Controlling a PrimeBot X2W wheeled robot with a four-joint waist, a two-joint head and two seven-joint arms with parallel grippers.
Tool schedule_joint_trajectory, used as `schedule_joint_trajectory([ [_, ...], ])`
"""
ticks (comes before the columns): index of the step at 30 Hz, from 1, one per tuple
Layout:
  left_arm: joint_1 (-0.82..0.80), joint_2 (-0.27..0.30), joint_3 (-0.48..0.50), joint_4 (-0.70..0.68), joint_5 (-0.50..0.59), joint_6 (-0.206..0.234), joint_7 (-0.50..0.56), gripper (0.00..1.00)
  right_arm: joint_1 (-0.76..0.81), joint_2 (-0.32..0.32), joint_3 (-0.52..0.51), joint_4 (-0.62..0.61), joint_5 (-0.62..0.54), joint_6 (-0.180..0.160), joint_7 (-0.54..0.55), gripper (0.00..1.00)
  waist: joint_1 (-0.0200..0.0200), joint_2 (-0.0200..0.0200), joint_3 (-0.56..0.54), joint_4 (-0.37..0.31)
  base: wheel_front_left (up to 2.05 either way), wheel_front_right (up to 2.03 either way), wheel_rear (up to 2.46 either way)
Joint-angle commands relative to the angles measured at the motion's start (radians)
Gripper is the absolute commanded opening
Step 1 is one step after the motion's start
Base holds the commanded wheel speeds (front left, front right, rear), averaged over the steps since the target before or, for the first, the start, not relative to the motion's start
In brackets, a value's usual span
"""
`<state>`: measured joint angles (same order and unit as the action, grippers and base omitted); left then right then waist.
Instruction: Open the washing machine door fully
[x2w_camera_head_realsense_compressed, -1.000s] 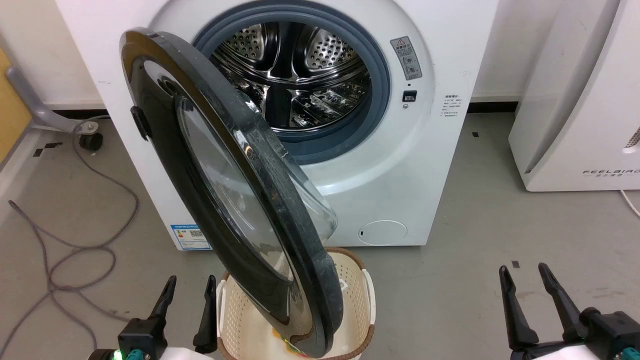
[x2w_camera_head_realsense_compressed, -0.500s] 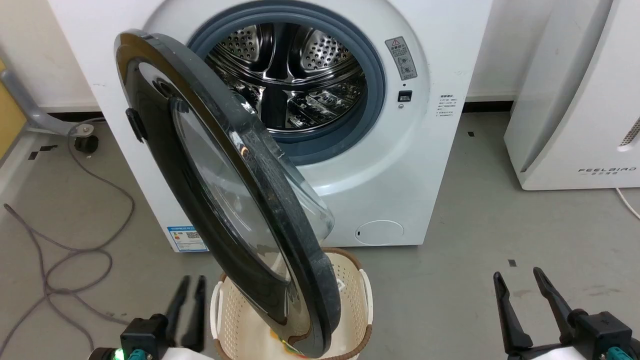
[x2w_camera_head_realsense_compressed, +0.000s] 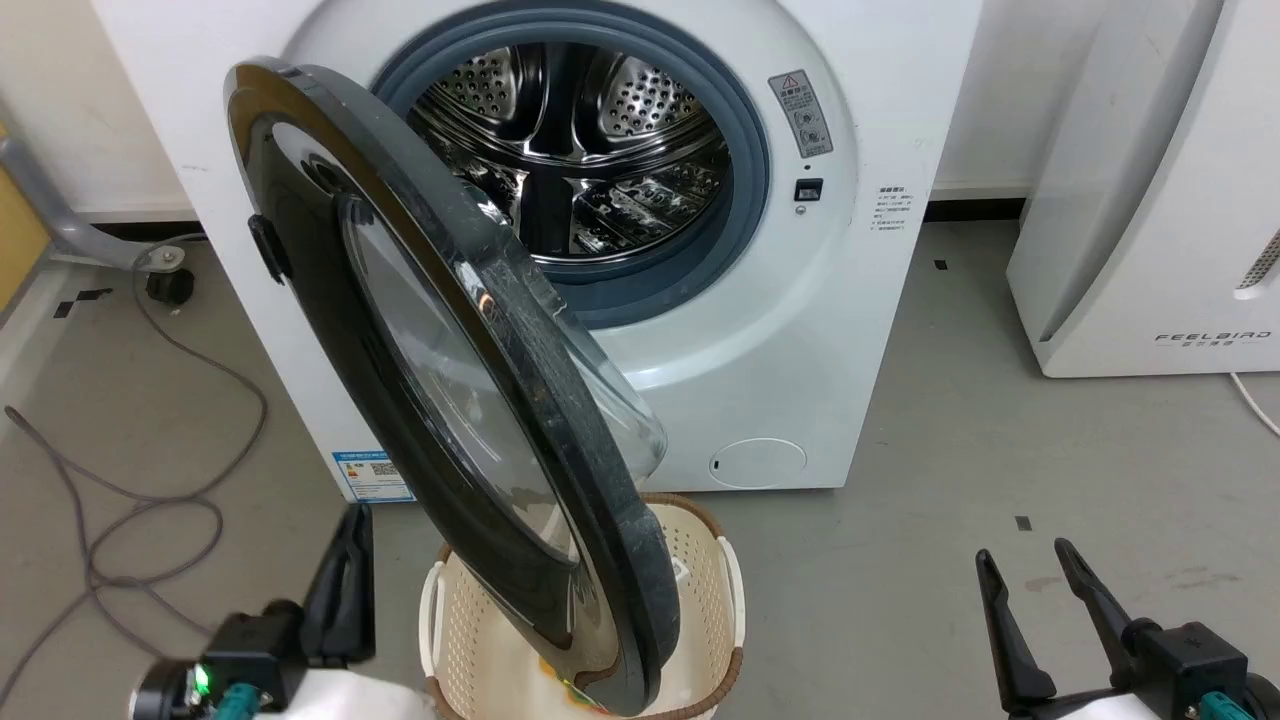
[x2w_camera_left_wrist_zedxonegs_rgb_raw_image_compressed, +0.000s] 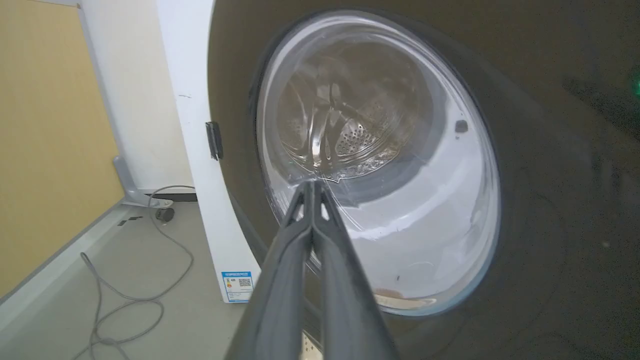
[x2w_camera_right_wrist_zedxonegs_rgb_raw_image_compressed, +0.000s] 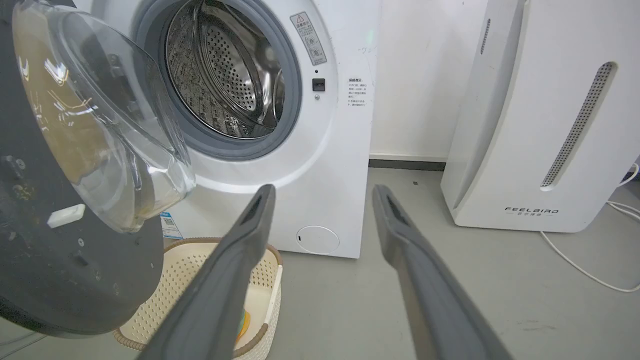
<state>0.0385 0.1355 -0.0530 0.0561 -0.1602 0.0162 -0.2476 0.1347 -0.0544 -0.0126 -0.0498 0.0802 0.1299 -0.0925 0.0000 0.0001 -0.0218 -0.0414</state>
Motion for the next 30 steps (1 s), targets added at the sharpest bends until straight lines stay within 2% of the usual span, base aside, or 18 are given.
schedule_joint_trajectory([
  [1,-0.016,0.005,0.002,-0.02,0.007,0.007,-0.007,0.0,-0.007,0.004,0.0,0.002,0.002,0.001,-0.001,1.0,0.0,-0.0001,-0.001,0.001,0.0,0.0,0.0],
  [11,-0.114,0.029,0.017,-0.28,0.031,0.025,-0.009,0.0,-0.006,0.004,-0.008,0.009,0.009,0.001,-0.008,1.0,0.0,-0.0001,0.003,0.011,0.0,0.0,0.0],
  [17,-0.221,0.027,0.001,-0.394,0.037,0.03,0.029,0.0,-0.005,0.004,-0.012,0.008,0.012,0.001,-0.008,1.0,0.0,-0.0001,0.009,0.016,0.0,0.0,0.0],
  [23,-0.336,0.011,-0.066,-0.467,0.051,0.01,0.069,0.0,-0.008,0.004,-0.011,0.005,0.013,0.001,-0.006,1.0,0.0,-0.0001,0.016,0.013,0.0,0.0,0.0],
  [30,-0.404,-0.035,-0.195,-0.525,0.028,-0.02,0.135,0.0,-0.004,0.004,-0.013,0.004,0.017,0.001,-0.006,1.0,0.0,-0.0001,0.022,0.005,0.0,0.0,0.0],
])
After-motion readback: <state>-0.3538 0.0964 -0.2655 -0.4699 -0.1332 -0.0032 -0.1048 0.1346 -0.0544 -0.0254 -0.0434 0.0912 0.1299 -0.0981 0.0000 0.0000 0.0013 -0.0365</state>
